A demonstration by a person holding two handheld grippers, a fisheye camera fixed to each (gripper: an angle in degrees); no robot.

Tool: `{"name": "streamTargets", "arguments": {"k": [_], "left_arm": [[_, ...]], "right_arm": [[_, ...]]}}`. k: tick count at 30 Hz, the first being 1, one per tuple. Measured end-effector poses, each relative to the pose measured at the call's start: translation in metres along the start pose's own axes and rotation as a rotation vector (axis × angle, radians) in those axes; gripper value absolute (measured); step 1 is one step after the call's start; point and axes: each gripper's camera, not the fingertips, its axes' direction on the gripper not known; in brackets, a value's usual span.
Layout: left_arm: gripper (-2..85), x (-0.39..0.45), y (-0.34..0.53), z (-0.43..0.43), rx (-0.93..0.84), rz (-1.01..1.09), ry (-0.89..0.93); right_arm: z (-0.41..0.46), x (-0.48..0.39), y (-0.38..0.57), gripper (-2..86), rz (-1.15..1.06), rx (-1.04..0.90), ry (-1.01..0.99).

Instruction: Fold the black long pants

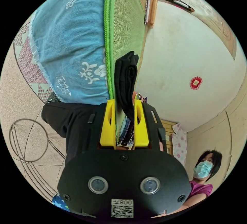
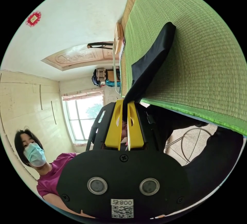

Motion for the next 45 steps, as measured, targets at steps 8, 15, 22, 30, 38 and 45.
{"name": "streamTargets", "arguments": {"k": [8,15,22,30,38,45], "left_arm": [[13.0,-0.031,-0.001,-0.023,0.031,-0.025,0.044],[12.7,-0.043,-0.007,-0.032,0.011,-0.028,0.05],[12.8,-0.046,-0.012,-0.036,-0.003,-0.035,0.065],[10.8,-0.04,-0.023,-0.034,-0.022,-0.063,0.042],[10.7,-0.014,-0.032,-0.024,-0.037,-0.053,0.017],[9.0,0.018,-0.042,0.0,-0.069,-0.05,-0.041]], "right_arm": [[0.003,-0.009,-0.01,1.9,-0.011,-0.014,0.023],[-0.002,-0.007,-0.01,1.7,-0.015,-0.002,0.007],[-0.009,0.003,-0.007,1.8,-0.009,0.008,0.003],[-0.022,0.023,0.001,1.9,-0.001,0.017,-0.001],[-0.041,0.05,0.014,1.8,0.009,0.035,-0.015],[-0.061,0.077,0.025,1.7,0.011,0.05,-0.016]]}}
